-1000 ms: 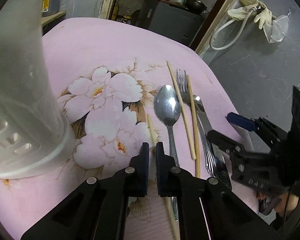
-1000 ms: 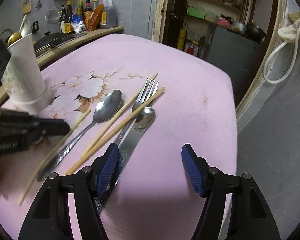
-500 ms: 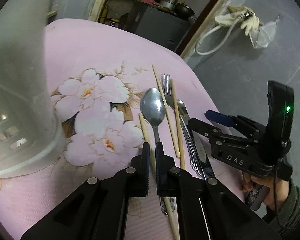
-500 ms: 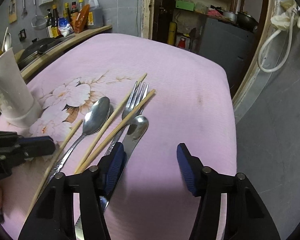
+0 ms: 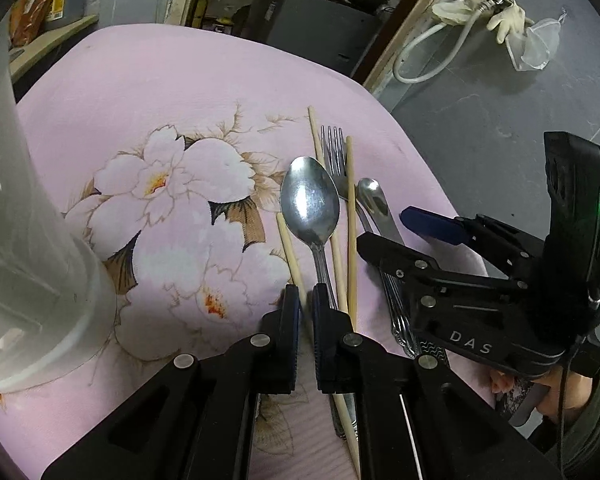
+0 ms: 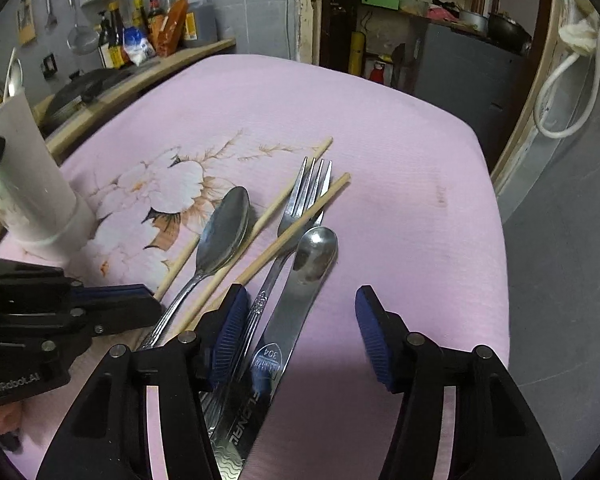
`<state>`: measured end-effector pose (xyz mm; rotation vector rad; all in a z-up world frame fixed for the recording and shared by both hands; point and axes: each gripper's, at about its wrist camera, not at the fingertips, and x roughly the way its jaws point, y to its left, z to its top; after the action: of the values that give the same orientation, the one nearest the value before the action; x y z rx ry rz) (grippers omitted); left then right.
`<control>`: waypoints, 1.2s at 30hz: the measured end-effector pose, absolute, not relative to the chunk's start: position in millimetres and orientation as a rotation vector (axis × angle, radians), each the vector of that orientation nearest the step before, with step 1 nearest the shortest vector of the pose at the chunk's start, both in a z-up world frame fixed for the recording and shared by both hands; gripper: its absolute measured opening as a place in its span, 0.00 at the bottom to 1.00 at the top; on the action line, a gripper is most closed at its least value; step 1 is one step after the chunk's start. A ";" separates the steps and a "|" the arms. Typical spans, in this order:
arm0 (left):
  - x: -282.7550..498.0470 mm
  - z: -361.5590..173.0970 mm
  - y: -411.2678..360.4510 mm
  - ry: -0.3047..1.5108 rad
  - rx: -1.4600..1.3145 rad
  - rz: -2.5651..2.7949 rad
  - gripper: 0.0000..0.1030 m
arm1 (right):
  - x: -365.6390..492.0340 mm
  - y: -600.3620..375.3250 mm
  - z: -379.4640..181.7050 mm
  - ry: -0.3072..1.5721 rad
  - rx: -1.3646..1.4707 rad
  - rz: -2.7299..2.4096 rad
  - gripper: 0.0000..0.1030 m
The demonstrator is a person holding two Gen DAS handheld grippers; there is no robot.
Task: Organize utensils
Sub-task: 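Grasp a wooden chopstick with the left tool while the right tool grasps a silver knife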
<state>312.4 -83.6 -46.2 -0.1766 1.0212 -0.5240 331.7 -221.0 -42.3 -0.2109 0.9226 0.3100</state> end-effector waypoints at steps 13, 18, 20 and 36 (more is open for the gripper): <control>311.0 -48.3 -84.7 1.010 -0.163 -0.531 0.06 | 315.0 -223.6 -34.7 0.880 -0.249 0.264 0.48; 311.2 -49.0 -83.9 1.013 -0.178 -0.537 0.06 | 331.8 -233.7 -36.9 0.927 -0.157 0.262 0.48; 310.8 -49.1 -83.4 1.011 -0.175 -0.536 0.06 | 334.7 -234.2 -36.3 0.938 -0.146 0.262 0.48; 296.0 -47.2 -89.3 0.986 -0.100 -0.524 0.05 | 295.3 -212.7 -37.3 0.930 -0.341 0.303 0.20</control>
<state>296.0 -89.3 -47.2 -0.1002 0.9862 -0.5243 295.3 -212.7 -37.3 -0.3412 0.9302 0.3027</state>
